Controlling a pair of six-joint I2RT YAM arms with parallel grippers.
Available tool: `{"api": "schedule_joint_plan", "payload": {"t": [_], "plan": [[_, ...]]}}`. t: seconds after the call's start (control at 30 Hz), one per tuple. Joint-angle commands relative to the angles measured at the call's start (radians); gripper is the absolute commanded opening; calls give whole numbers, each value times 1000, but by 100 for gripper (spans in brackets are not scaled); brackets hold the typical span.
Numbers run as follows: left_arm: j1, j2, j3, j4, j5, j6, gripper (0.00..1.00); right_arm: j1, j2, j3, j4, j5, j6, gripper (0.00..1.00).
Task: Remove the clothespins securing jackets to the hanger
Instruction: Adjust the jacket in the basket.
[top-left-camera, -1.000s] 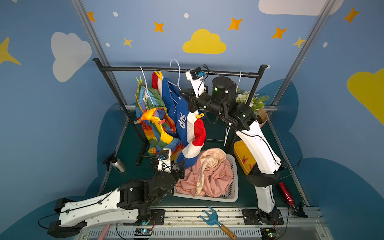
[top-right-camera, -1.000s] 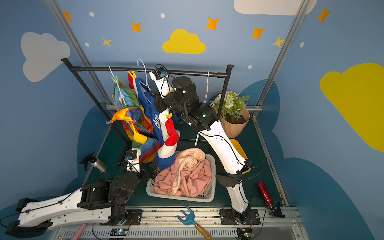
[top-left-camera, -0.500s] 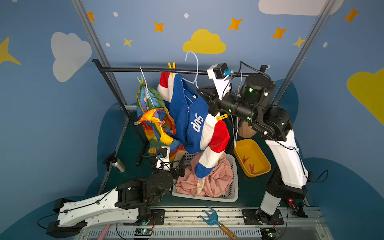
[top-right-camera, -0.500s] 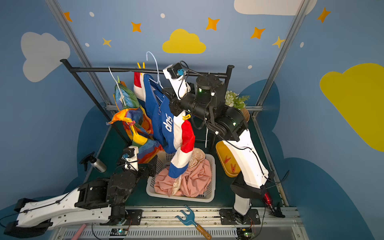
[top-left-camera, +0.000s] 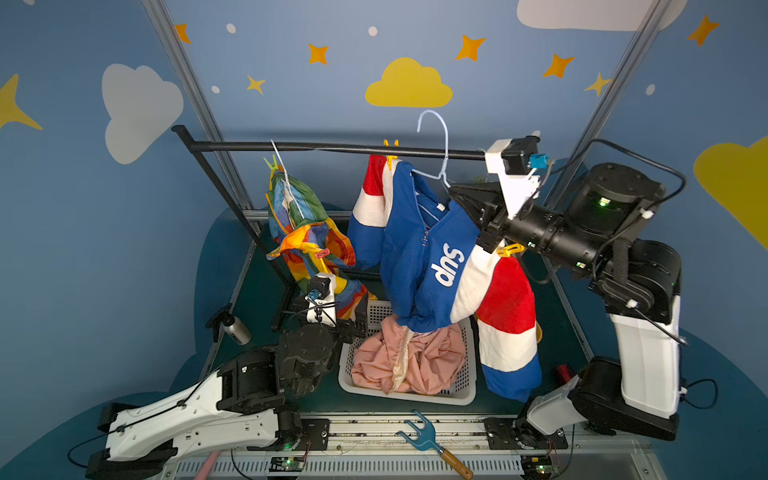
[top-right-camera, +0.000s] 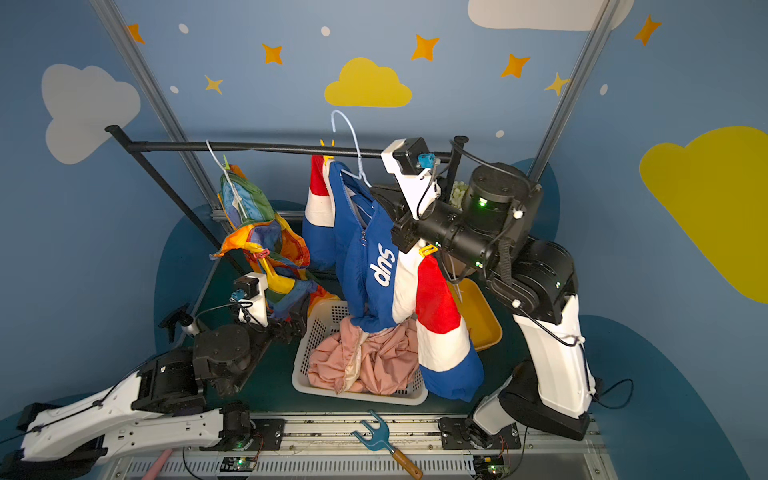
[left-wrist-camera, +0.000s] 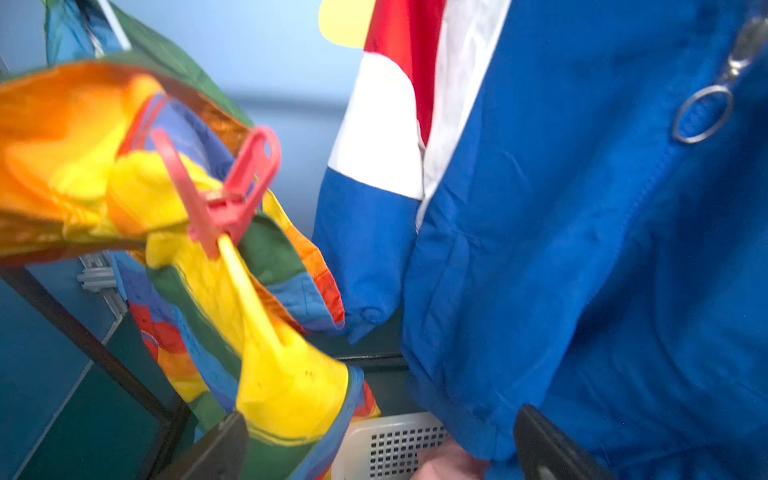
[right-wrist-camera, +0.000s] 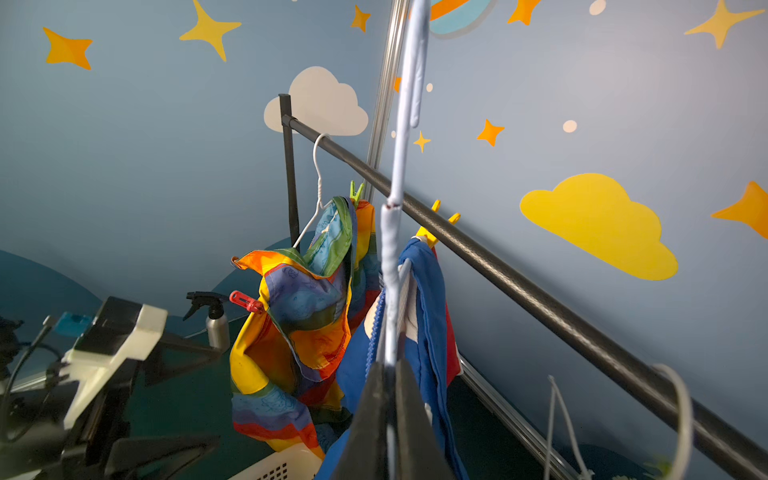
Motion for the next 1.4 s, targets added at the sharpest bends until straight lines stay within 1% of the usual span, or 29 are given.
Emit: {"api": "schedule_joint_plan", "payload": {"t": [0.0,0.17,0.27,0.37,0.5,0.6,0.7,0.77,0.83,0.9,0.93,1.0,1.07,1.13,1.2,1.3,1.37], "plan": [[60,55,85,12,94,78,100,-3,-65,18,118,-27,-24,0],[188,129,168,27,240,93,100,-4,-91,21,154,-79,1,0],[272,182,231,10,347,92,100,-4,-85,59,133,-107,7,0],[359,256,310,-32,463,78,100,-4,-97,58,135,-95,-5,0],[451,317,341,-2,578,86,100,-4,-134,35,128,-66,-22,0],[533,369,380,-12,658,35,100,-4,-165,3,119,-19,-39,0],[542,423,435,-51,656,29,100,-4,-205,-42,129,47,-64,0],[529,425,432,-38,663,29,100,-4,-233,-79,134,73,-72,0],[486,407,399,18,649,55,100,-4,-239,-90,115,71,-73,0],[420,399,383,59,596,106,100,-4,-242,-95,102,50,-66,0],[395,405,388,65,588,125,100,-5,-247,-100,104,31,-61,0],[397,423,412,54,636,125,100,-4,-259,-100,102,2,-56,0],[417,435,425,49,709,118,100,-5,-280,-98,89,-21,-52,0],[422,445,433,49,724,120,100,-4,-309,-114,81,-39,-37,0],[423,446,435,59,729,122,100,-4,-339,-145,72,-86,-27,0],[424,443,434,73,762,114,100,-4,-377,-197,49,-102,-47,0],[415,449,451,50,781,114,100,-4,-420,-241,61,-117,-52,0]]}}
